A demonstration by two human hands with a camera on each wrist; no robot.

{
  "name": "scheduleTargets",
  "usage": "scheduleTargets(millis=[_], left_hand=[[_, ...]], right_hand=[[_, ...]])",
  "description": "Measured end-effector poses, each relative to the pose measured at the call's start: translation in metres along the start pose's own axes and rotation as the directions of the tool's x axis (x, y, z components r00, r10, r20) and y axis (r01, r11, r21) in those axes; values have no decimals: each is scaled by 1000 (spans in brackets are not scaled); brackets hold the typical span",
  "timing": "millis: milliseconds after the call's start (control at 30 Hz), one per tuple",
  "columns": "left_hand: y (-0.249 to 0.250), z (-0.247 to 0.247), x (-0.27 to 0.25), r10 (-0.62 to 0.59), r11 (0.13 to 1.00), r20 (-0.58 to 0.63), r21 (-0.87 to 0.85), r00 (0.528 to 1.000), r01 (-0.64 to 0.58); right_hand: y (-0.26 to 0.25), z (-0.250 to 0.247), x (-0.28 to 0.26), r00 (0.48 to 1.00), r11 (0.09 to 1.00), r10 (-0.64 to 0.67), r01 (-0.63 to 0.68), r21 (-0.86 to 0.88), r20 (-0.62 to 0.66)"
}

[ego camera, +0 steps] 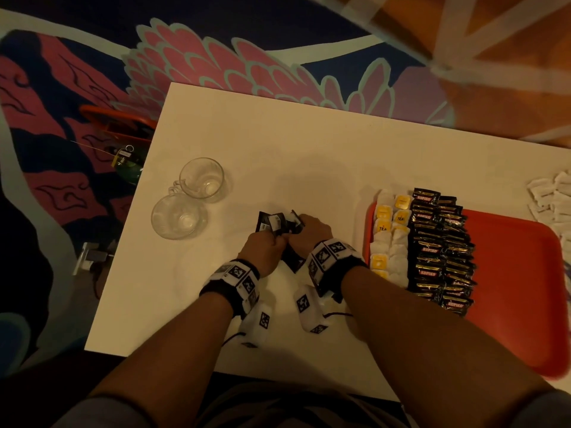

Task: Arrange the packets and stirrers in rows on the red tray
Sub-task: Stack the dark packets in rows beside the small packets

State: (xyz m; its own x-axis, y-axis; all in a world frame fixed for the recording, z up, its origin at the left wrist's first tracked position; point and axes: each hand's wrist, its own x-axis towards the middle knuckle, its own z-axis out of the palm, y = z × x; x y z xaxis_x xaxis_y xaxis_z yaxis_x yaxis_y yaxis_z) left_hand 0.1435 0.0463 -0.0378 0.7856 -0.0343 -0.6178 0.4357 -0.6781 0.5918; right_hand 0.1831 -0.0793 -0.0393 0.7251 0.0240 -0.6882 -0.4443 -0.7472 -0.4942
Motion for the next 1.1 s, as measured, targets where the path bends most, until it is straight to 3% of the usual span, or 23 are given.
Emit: scheduleTargets(millis=[100, 167, 267, 333, 400, 467, 567, 600, 700, 767, 867, 967, 1100], left_hand=[[4, -5, 7, 2, 989, 111, 146, 994, -18], [10, -5, 9, 7, 978, 124, 208, 992, -32], [14, 3, 7, -28, 963, 56, 268, 998, 12], [11, 6, 4, -138, 957, -28, 254, 990, 141], [4, 5, 4, -232, 970, -147, 37, 961, 240], [1, 3, 3, -224, 946, -220, -283, 949, 158], [12, 4, 4, -140, 785, -128, -619, 982, 32], [18, 5, 4, -114, 773, -92, -633, 989, 30], [42, 9, 3, -70, 855, -47, -517, 996, 35], [57, 10, -2, -36, 833, -42, -553, 998, 6], [76, 13, -18, -39, 648, -89, -760, 995, -42], [96, 28, -42, -11, 415, 9, -910, 1000, 12], [134, 49, -70, 126, 146, 106, -985, 986, 87]], right_hand=[[6, -2, 2, 1000, 998, 4, -4, 59, -4], [11, 0, 2, 1000, 993, 27, -27, 112, -3], [19, -2, 1, 998, 987, 53, -49, 153, -21], [24, -7, -1, 997, 986, 61, -54, 158, -39], [31, -14, -2, 998, 986, 49, -43, 160, -36], [35, -21, -3, 1000, 986, 5, -2, 169, -20], [31, -28, -12, 994, 969, -100, 87, 232, 44], [28, -30, -16, 989, 961, -135, 117, 250, 57], [23, -38, -29, 975, 944, -215, 195, 265, 51], [27, -53, -36, 969, 944, -246, 234, 235, 24], [36, -84, -47, 957, 910, -280, 291, 295, -78], [40, -108, -63, 944, 815, -282, 331, 476, -174], [42, -125, -87, 938, 728, -320, 335, 598, -136]])
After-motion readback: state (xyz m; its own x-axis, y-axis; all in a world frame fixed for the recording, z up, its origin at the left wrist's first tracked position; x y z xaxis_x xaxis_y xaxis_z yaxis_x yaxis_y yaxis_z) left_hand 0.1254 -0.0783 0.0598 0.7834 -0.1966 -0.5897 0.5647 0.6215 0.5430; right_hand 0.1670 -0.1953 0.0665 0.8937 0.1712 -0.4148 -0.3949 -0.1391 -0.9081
